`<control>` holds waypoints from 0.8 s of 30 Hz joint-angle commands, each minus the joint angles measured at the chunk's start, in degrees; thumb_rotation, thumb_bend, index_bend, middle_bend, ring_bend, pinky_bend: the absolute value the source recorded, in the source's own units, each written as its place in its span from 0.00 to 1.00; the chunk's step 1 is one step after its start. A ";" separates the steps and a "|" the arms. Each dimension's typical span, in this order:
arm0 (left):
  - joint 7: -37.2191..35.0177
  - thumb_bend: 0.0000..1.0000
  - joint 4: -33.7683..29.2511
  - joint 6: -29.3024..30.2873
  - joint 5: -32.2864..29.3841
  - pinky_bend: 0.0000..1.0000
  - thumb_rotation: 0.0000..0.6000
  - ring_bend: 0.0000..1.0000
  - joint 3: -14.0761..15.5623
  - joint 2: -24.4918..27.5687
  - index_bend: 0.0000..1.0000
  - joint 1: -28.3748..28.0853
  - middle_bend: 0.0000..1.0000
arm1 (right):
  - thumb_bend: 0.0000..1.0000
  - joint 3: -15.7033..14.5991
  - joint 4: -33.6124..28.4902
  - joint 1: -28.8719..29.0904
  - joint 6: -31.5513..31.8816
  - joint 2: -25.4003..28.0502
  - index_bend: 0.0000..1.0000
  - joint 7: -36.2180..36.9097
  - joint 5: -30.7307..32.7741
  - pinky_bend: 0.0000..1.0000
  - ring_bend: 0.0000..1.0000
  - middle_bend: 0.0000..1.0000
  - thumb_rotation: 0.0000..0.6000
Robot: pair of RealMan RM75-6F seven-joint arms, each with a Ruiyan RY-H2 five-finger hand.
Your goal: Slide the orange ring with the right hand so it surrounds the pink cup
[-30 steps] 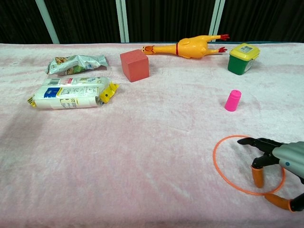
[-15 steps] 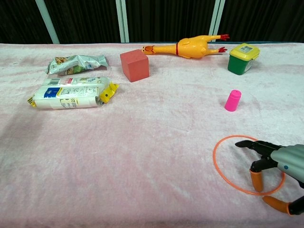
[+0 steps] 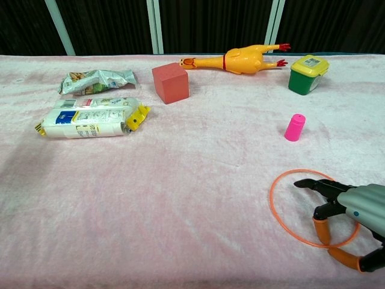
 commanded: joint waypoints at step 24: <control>-0.87 0.33 -0.24 0.25 0.30 0.00 1.00 0.00 -0.20 0.43 0.19 0.35 0.10 | 0.43 -0.35 -0.69 0.49 0.01 0.46 0.65 1.12 -0.13 0.19 0.03 0.00 1.00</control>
